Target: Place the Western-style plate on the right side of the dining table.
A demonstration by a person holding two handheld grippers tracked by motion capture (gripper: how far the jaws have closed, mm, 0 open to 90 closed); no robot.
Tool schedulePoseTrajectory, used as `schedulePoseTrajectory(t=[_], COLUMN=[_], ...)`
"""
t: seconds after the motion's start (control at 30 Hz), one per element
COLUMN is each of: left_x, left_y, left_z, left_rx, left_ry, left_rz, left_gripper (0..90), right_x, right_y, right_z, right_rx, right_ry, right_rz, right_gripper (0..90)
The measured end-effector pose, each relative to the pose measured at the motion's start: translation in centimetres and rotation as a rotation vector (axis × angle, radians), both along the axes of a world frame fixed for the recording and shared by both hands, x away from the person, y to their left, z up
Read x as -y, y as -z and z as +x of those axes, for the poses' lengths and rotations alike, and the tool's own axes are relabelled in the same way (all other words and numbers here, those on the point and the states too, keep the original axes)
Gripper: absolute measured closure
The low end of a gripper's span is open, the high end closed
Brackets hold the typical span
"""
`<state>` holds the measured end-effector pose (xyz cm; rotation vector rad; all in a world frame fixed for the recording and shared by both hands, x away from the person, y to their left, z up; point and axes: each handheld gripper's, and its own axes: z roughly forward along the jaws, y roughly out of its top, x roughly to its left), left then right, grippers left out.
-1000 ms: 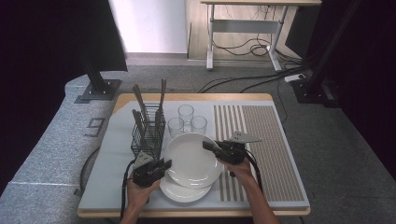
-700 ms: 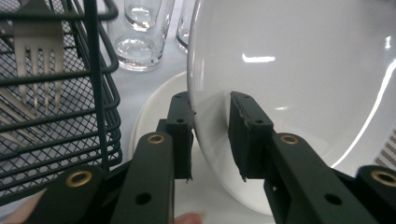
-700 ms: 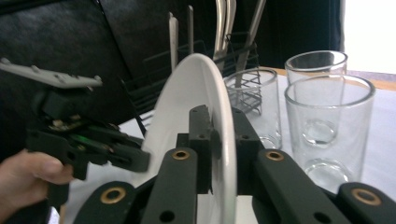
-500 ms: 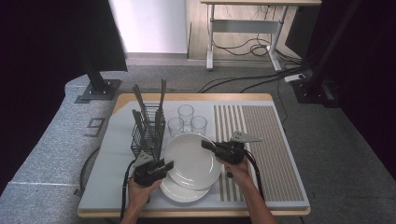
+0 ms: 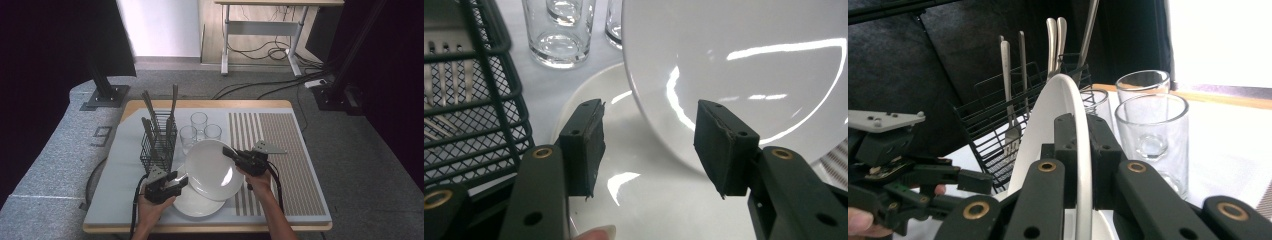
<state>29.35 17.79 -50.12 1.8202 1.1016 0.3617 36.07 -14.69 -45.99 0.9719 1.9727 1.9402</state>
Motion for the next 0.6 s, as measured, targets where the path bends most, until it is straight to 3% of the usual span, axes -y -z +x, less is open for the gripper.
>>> schedulePoseTrajectory(t=[0.6], left_x=[0.3], left_y=[0.6], left_z=[-0.9], left_rx=[0.023], left_ry=[0.0], left_rz=[0.1], left_gripper=[45.4], right_x=[2.0], right_y=[-1.1], right_z=[-0.5], right_rx=[0.036], right_ry=[0.075], right_rz=[0.024], right_gripper=[85.6])
